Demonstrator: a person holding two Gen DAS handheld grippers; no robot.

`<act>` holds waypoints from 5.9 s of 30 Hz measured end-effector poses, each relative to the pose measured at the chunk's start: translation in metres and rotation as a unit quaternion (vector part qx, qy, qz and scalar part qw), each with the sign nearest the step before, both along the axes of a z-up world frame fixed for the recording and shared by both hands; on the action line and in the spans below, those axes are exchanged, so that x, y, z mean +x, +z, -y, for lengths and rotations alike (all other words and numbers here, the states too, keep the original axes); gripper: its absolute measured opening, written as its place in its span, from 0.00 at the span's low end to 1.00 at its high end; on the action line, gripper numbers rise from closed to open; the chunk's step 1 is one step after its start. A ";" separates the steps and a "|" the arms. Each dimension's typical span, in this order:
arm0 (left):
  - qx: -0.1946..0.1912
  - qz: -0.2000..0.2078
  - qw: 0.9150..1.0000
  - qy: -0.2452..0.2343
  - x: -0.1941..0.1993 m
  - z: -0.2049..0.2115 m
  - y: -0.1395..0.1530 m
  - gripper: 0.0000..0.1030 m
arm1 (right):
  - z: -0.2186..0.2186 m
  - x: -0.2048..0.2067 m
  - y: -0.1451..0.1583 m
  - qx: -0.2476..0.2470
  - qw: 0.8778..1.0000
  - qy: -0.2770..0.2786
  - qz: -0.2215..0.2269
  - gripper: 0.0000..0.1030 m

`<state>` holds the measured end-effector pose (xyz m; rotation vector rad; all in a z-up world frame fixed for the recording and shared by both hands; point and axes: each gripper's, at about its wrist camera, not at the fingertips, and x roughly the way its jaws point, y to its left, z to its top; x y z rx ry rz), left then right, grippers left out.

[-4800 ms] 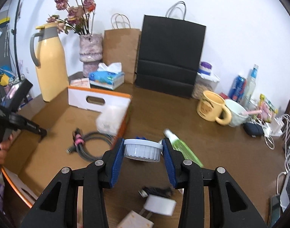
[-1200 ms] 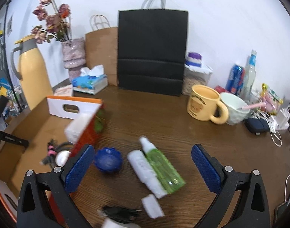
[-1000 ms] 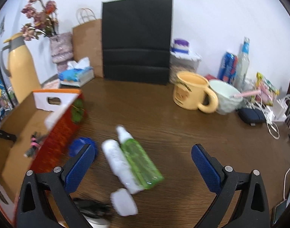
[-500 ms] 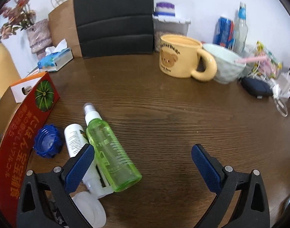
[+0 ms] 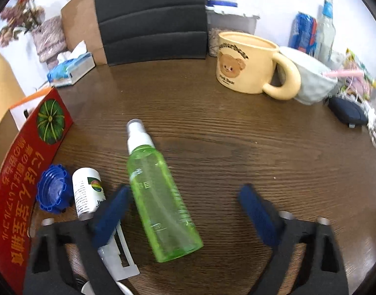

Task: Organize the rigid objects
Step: 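Move the right gripper to the green spray bottle and grasp it, then carry the green spray bottle into the box and release it, then move the right gripper to the white lotion bottle and grasp it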

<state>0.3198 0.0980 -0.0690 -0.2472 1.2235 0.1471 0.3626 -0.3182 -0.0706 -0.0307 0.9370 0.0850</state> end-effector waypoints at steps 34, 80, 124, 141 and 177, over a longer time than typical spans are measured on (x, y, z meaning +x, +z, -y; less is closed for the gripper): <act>0.002 0.001 1.000 0.002 -0.002 0.002 0.004 0.11 | -0.004 -0.043 0.057 0.006 0.993 -0.031 0.111 0.34; -0.004 -0.001 1.000 -0.009 0.000 0.004 -0.001 0.11 | -0.247 -0.059 0.064 -0.090 0.975 0.170 0.111 0.34; -0.006 -0.001 1.000 -0.006 -0.001 0.003 -0.001 0.11 | -0.241 -0.077 0.071 -0.072 0.970 0.172 0.156 0.87; -0.008 -0.002 1.000 -0.006 -0.003 -0.003 -0.002 0.11 | -0.150 -0.080 0.082 -0.033 0.980 0.114 0.160 0.87; -0.005 -0.001 1.000 -0.004 -0.003 -0.005 0.000 0.11 | -0.041 -0.017 -0.008 -0.019 1.000 0.017 -0.016 1.00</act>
